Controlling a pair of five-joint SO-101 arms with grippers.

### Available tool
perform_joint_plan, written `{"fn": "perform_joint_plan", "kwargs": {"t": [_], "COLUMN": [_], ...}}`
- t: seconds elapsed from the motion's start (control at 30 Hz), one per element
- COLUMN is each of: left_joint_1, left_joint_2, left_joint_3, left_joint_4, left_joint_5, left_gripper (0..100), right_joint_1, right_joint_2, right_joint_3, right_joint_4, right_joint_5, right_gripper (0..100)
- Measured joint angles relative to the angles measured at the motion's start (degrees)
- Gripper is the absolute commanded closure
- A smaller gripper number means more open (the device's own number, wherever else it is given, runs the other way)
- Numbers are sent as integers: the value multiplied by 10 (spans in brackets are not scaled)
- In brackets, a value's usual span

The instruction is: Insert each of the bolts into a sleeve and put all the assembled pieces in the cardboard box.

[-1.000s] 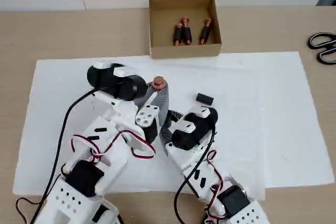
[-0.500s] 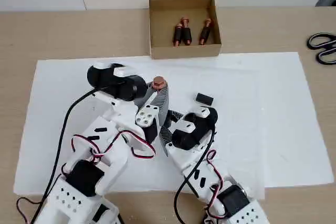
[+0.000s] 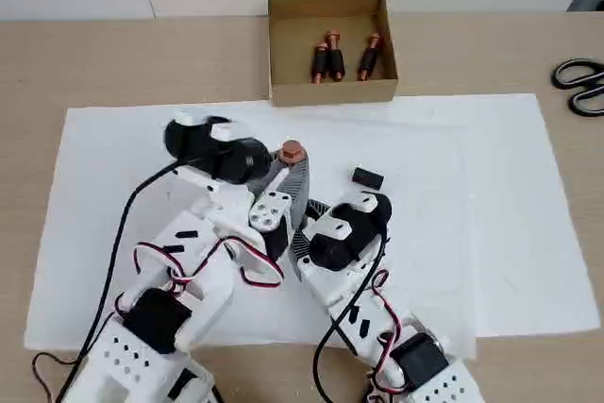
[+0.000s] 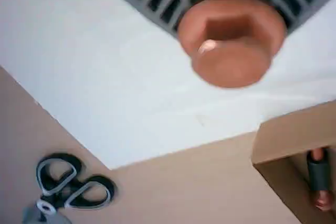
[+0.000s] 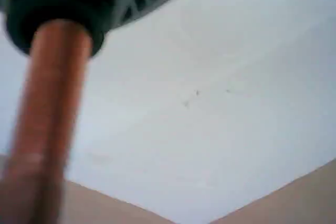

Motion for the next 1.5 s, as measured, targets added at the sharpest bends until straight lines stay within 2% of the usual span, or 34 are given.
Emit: {"fn": "perform_joint_plan", "kwargs": {"t": [0.4, 0.63, 1.0, 1.5], "left_joint_1": [0, 3, 4, 5], "left_joint_2": [0, -1, -4, -11], "left_joint_3": [8, 32, 32, 89], "left_joint_4": [1, 0, 63, 64], "left_joint_5": [1, -36, -38, -60], "left_gripper": [995, 995, 995, 994], "right_joint_1": [-1, -1, -2, -2], "right_joint_2": [0, 0, 0, 2], "right_joint_3": [0, 0, 0, 0], "right_joint_4": [0, 0, 1, 1], "right_joint_5": [0, 0, 0, -2], "right_gripper": [995, 995, 995, 995]}}
